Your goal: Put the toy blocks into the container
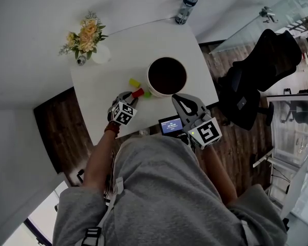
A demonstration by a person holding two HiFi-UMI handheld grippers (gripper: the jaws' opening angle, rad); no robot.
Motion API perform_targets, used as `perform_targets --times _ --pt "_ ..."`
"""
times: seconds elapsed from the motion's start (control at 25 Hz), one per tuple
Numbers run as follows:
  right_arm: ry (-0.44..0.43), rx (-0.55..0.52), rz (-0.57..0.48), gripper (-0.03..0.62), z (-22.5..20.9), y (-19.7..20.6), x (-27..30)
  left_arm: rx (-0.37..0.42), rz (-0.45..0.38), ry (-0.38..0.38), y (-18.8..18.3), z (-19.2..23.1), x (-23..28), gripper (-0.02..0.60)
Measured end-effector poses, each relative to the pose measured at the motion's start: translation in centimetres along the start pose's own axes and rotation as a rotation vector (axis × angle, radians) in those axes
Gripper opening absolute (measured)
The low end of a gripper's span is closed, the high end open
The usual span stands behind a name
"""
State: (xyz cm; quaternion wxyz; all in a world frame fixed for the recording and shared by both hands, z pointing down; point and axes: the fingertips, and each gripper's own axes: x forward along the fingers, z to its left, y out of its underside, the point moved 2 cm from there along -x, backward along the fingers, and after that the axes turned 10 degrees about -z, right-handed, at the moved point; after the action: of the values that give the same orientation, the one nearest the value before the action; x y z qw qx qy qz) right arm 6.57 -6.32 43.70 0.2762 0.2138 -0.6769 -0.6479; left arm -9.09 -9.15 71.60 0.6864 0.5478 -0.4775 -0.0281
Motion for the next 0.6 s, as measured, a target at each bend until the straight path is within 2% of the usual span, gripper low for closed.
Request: perform_targets --times 0.12,0.24,0.6 --pt "-0.005 -0.001 -0.004 0.003 0.2 -0.1 -0.1 0.001 0.013 0.006 0.1 -0.1 0.2 0.170" --pt "0.006 -0.007 0.006 0.003 0.1 -0.5 -0.3 -0.013 0.022 0.001 0.3 0.0 0.3 0.141" --pt "0.018 0.002 0.005 0.003 -0.1 -0.1 -1.4 -0.029 -0.023 -0.028 -0.3 -0.3 -1.4 0.136"
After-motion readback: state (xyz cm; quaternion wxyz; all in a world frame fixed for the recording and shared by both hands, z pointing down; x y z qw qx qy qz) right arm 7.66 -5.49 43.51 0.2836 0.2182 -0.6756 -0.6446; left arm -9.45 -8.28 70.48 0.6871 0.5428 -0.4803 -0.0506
